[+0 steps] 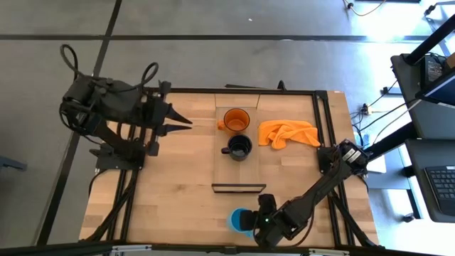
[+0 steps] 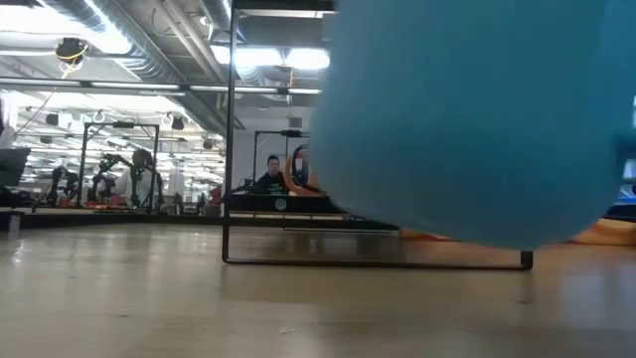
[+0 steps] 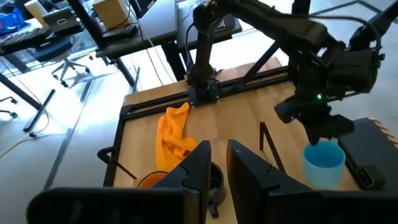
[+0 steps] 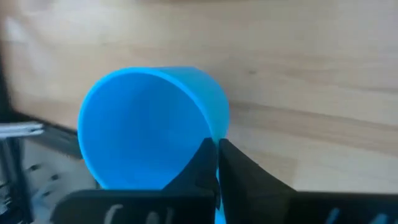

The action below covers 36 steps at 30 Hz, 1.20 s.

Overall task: Stack small to large cups/mugs on shelf
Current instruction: Put the blue mug on the shelf

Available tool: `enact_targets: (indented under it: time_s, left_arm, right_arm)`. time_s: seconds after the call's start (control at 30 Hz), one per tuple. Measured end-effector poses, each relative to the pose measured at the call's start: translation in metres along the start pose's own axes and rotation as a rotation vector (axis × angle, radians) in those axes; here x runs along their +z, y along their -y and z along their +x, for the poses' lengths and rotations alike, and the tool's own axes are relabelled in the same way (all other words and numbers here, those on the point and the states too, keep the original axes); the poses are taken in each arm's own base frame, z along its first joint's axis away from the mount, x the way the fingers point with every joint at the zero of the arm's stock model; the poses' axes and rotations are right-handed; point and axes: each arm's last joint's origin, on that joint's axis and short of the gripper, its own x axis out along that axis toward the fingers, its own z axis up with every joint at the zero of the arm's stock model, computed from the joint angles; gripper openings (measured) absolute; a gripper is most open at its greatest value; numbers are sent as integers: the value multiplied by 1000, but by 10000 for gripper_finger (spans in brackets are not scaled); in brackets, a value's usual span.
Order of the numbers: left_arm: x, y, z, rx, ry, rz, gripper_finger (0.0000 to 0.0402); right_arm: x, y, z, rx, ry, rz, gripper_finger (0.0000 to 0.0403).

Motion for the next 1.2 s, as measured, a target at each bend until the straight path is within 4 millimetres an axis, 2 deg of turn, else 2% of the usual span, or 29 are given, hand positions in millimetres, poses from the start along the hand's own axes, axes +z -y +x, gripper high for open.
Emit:
enact_targets:
  time_s: [0.3,0.5,0.87,0.97,1.2]
  left_arm:
    - [-3,6,-11,28,-3,10,47]
    - [-4,3,-18,62,8,-7,47]
    - [-4,2,-17,102,2,-14,47]
    - [-4,2,-16,106,2,-26,47]
    - [-4,2,-16,107,1,-30,47]
  right_arm:
    - [6,15,-9,-262,-28,-38,4]
    - [8,28,-16,-370,11,-73,4]
    - [16,44,-29,-539,106,-126,5]
    - [16,44,-29,-526,101,-124,8]
    - [3,31,-20,-361,-14,-83,15]
